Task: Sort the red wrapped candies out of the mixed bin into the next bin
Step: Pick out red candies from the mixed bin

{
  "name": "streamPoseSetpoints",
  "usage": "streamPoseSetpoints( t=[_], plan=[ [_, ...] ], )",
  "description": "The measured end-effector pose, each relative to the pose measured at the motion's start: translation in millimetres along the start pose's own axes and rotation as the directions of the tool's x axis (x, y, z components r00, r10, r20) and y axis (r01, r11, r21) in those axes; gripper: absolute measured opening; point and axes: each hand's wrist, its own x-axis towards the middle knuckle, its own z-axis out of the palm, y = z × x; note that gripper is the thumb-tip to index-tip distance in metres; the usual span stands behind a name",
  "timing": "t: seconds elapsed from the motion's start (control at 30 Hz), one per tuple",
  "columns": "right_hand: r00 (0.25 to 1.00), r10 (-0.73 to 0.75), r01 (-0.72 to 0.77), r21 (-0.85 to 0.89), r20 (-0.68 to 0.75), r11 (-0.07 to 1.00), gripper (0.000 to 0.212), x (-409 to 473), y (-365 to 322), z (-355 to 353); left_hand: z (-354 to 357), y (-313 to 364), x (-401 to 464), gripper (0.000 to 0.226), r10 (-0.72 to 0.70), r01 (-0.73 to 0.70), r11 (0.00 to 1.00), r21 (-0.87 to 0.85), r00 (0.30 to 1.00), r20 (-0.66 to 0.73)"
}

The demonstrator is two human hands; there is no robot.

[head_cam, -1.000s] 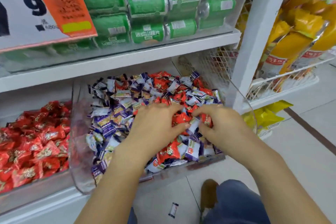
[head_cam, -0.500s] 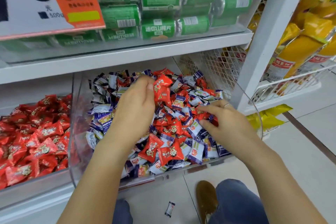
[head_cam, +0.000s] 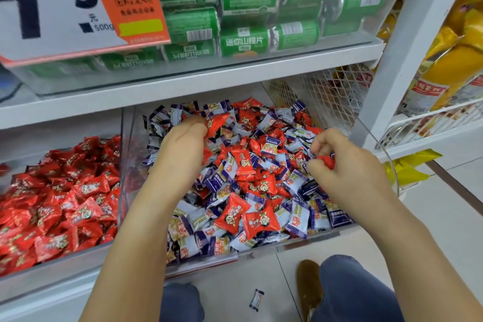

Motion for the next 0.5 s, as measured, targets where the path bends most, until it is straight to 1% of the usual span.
streamPoseSetpoints(
  t=[0.07, 0.1, 0.13, 0.17, 0.2, 0.23, 0.27, 0.33, 0.4, 0.47, 0.5],
  plan=[
    [1.0, -0.022, 0.022, 0.013, -0.011, 1.0, 0.004, -1, -3, 0, 1, -2, -2, 0.034, -0.03, 0.028, 0.998, -0.057, 0.999, -0.026],
    [0.999, -0.035, 0.035, 0.013, -0.004, 0.999, 0.007, -1, -5, 1, 2, -3, -3, 0.034, -0.04, 0.037, 0.994, -0.099, 0.999, -0.026],
    [0.999, -0.043, 0.043, 0.01, 0.019, 0.999, 0.009, -1, -6, 2, 1, -4, -2, 0.033, -0.061, 0.058, 0.992, -0.115, 0.998, -0.021],
    [0.998, -0.049, 0.048, 0.013, 0.05, 0.999, 0.01, -1, -8, 4, 0, -6, -2, 0.032, -0.078, 0.076, 0.993, -0.085, 0.997, -0.023],
    [0.995, -0.059, 0.057, 0.025, 0.082, 0.998, 0.013, -2, -9, 6, -1, -5, -4, 0.03, -0.067, 0.066, 0.998, -0.017, 0.997, -0.034],
    [0.992, -0.073, 0.068, 0.046, 0.107, 0.997, 0.016, -2, -11, 9, -3, -4, -8, 0.027, 0.0, 0.002, 0.998, 0.061, 0.999, -0.032],
    [0.988, -0.093, 0.085, 0.073, 0.123, 0.994, 0.019, -3, -13, 12, -5, -4, -16, 0.027, 0.098, -0.095, 0.987, 0.128, 0.995, -0.014],
    [0.979, -0.145, 0.129, 0.119, 0.141, 0.984, 0.023, -3, -18, 17, -9, -3, -30, 0.03, 0.243, -0.241, 0.939, 0.246, 0.97, 0.022],
    [0.958, -0.197, 0.181, 0.092, 0.207, 0.979, 0.034, -2, -24, 21, -12, -7, -40, 0.033, 0.286, -0.279, 0.872, 0.402, 0.957, 0.045],
    [0.919, -0.241, 0.256, -0.005, 0.313, 0.967, 0.047, 2, -28, 24, -13, -13, -39, 0.035, 0.256, -0.259, 0.776, 0.575, 0.963, 0.087],
    [0.896, -0.251, 0.29, -0.053, 0.365, 0.956, 0.055, 4, -29, 25, -13, -14, -38, 0.035, 0.243, -0.247, 0.737, 0.629, 0.965, 0.095]
  ],
)
